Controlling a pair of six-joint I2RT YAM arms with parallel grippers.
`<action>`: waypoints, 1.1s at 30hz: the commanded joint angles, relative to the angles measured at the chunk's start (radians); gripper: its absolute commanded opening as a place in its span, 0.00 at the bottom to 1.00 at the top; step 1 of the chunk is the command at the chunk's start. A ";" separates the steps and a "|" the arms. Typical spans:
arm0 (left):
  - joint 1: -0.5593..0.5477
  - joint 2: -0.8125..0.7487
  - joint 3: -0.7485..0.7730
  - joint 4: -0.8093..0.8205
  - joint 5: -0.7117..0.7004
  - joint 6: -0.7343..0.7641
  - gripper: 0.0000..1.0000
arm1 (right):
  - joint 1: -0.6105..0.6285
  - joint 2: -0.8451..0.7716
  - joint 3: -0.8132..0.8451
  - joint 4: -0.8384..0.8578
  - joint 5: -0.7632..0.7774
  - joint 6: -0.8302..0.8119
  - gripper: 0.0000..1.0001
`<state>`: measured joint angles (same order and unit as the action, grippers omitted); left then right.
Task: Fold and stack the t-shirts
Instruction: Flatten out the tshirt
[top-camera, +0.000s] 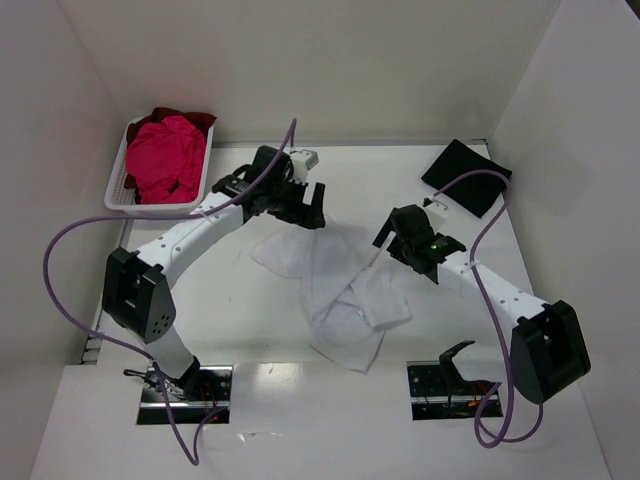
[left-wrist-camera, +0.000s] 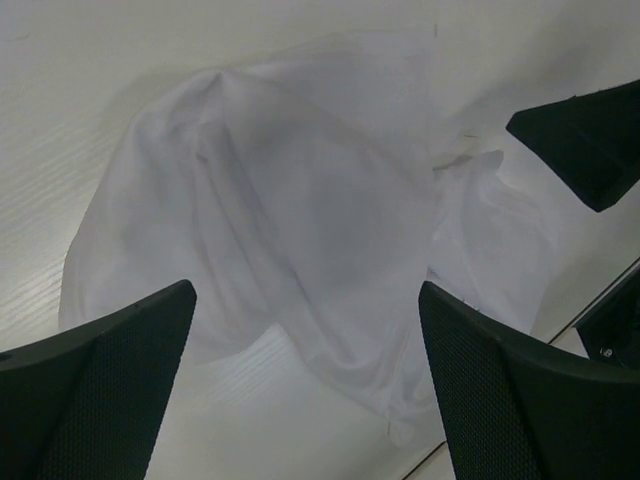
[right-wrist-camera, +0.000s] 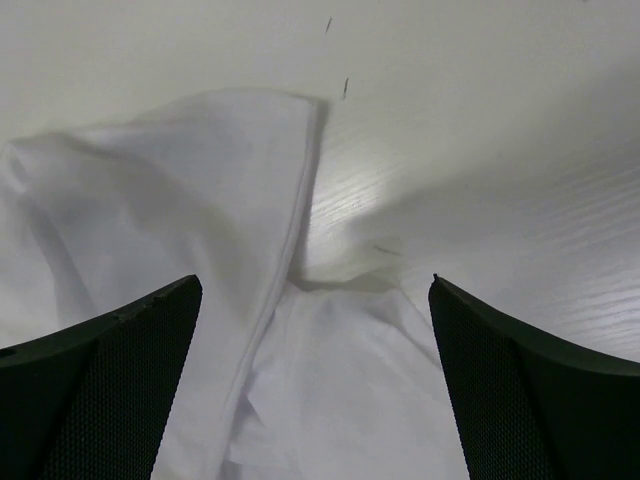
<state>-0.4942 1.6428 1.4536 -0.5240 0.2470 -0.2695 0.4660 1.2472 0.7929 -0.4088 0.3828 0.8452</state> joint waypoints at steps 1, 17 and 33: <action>-0.095 0.093 0.138 0.033 -0.067 -0.014 1.00 | -0.023 -0.022 0.014 0.039 0.080 0.029 1.00; -0.314 0.552 0.582 -0.014 -0.322 -0.063 1.00 | -0.134 -0.334 -0.076 -0.050 0.321 0.290 1.00; -0.362 0.887 1.014 -0.152 -0.402 -0.080 0.99 | -0.271 -0.428 -0.152 0.042 0.237 0.238 1.00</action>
<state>-0.8410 2.4714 2.3665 -0.6315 -0.1429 -0.3363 0.1993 0.8284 0.6598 -0.4122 0.5846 1.0771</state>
